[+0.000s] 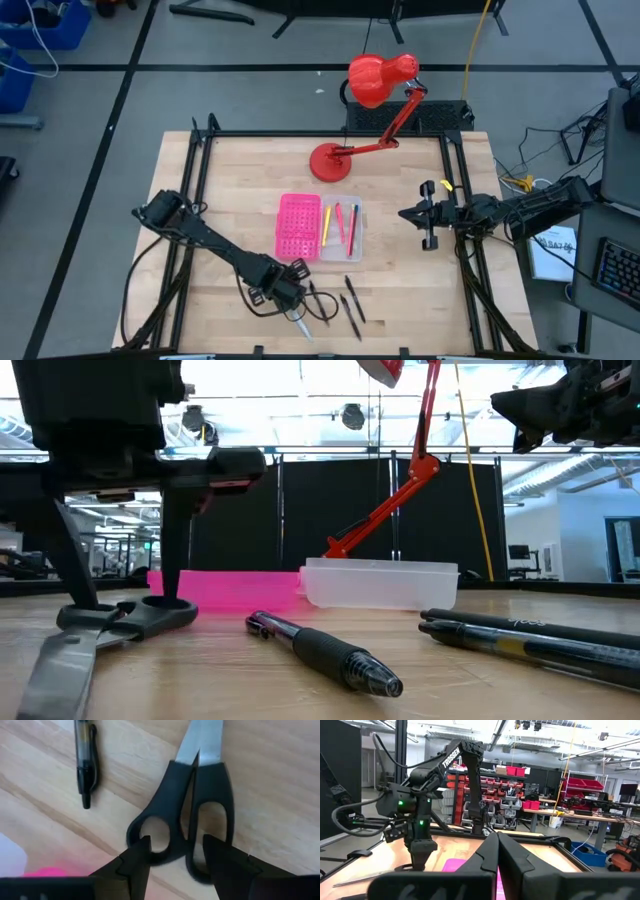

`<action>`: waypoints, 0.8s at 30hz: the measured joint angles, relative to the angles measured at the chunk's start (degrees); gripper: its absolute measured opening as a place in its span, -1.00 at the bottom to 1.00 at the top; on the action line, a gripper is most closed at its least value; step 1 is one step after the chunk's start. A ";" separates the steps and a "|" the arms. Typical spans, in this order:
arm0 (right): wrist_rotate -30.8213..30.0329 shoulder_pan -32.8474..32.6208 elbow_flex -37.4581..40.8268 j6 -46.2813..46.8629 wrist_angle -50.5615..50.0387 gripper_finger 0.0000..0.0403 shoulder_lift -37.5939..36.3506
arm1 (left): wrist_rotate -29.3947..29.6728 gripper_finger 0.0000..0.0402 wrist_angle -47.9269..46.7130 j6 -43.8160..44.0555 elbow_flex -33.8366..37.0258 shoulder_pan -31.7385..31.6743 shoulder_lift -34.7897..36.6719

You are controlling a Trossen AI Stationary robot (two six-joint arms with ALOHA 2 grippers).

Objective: Pick & place school supplies into a supply box
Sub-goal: Put the black scissors into the pink supply box

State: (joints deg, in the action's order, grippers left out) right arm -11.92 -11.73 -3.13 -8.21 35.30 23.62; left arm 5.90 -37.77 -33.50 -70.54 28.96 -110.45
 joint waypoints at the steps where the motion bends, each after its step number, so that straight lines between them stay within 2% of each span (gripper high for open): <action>1: 0.00 0.00 0.01 0.00 -0.01 -1.00 0.02 | -0.05 -0.06 0.74 -0.46 0.43 -0.05 0.09; 11: 0.00 0.00 0.01 0.00 -0.45 -1.00 0.07 | -1.58 -0.09 4.95 -3.47 3.26 0.02 0.44; 17: -0.02 0.00 -0.01 0.00 -1.45 -1.00 0.09 | -7.21 -0.41 4.35 0.34 3.60 -1.52 0.31; 21: -0.01 0.00 0.00 0.00 -1.34 -1.00 0.07 | -8.69 -0.64 4.21 0.14 3.62 -2.59 0.26; 24: -0.02 0.00 0.00 0.00 -1.32 -1.00 0.07 | -8.77 -0.68 4.27 -1.40 3.64 -2.87 0.22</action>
State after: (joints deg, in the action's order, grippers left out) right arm -11.94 -11.73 -3.13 -8.21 33.98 23.68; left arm -2.87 -33.50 -34.91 -66.90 26.08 -110.24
